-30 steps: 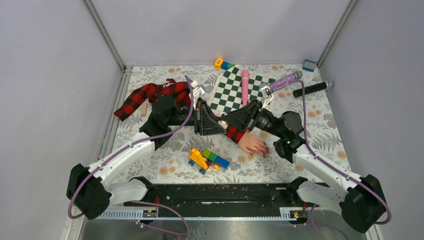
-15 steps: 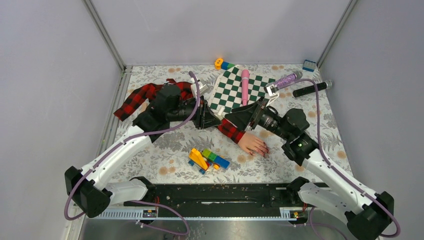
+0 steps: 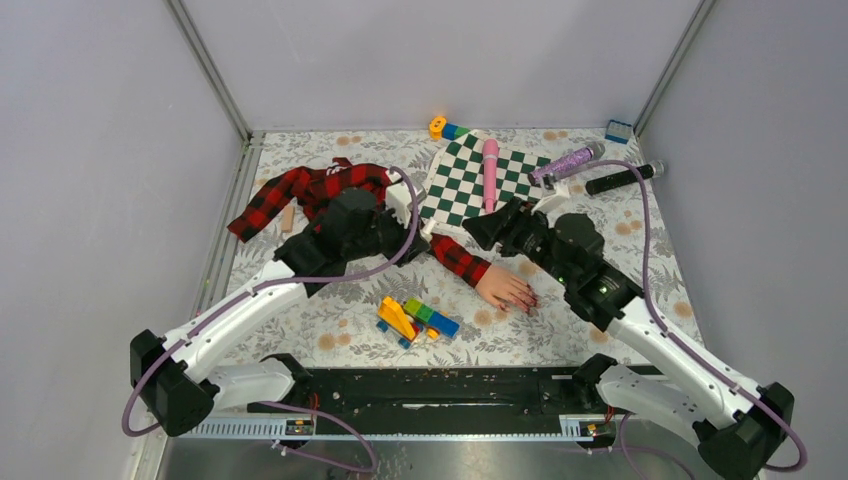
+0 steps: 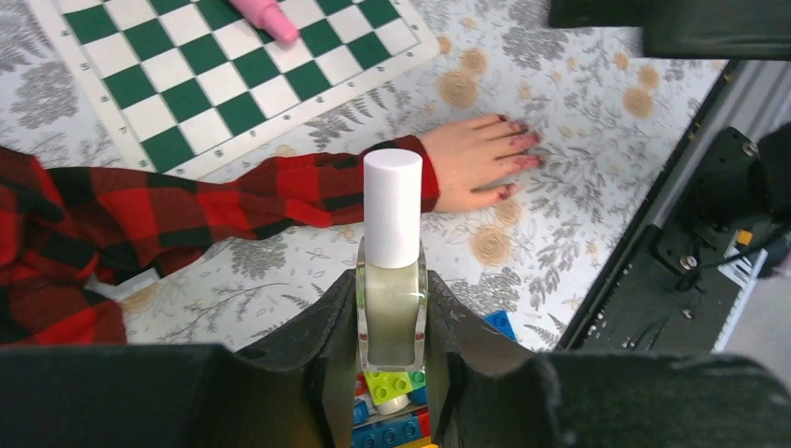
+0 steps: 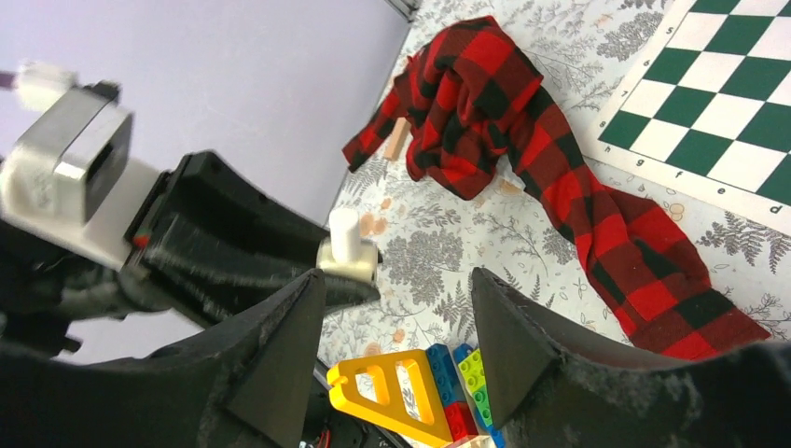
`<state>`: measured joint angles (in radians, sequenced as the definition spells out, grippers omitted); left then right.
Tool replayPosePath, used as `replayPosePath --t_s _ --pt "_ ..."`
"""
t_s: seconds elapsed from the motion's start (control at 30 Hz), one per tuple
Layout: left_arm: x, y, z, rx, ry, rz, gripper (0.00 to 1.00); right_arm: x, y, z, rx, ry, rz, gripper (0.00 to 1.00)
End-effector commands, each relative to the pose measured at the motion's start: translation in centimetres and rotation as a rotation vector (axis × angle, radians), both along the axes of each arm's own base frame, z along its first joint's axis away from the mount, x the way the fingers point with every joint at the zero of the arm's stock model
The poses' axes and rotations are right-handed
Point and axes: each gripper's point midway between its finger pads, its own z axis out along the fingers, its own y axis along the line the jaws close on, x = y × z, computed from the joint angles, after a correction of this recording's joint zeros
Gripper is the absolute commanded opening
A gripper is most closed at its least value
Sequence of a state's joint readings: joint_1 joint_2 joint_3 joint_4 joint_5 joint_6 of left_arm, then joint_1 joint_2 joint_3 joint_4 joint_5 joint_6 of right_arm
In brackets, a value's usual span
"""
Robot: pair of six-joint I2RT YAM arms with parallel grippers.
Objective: Paint the nails
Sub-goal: Unscrew the nail polish bottle.
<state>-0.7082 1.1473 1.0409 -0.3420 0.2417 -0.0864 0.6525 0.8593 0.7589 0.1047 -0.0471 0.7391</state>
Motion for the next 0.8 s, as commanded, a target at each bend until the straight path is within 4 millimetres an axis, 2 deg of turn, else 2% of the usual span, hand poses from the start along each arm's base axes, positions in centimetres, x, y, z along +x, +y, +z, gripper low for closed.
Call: replayPosePath --t_s 0.0,0.2,0.47,0.67,0.77 --pt "-0.2 -0.8 1.7 0.0 -0.083 -0.014 0.0 0.9 0.8 1.6 -0.067 -0.015 -0.032 0.66" --pt "0.2 -0.5 1.4 0.021 -0.091 0.008 0.0 0.7 1.7 2.4 -0.059 -0.01 -0.022 0.63" --pt "-0.1 -0.8 1.2 0.015 -0.084 -0.001 0.0 0.8 4.1 1.7 -0.064 0.036 0.033 0.56" --pt "-0.4 -1.2 1.2 0.007 -0.078 -0.018 0.0 1.1 5.6 1.8 -0.052 0.062 0.068 0.54" --pt "-0.6 -1.4 1.2 0.002 -0.074 -0.026 0.0 1.0 6.5 1.2 -0.046 0.092 0.1 0.54"
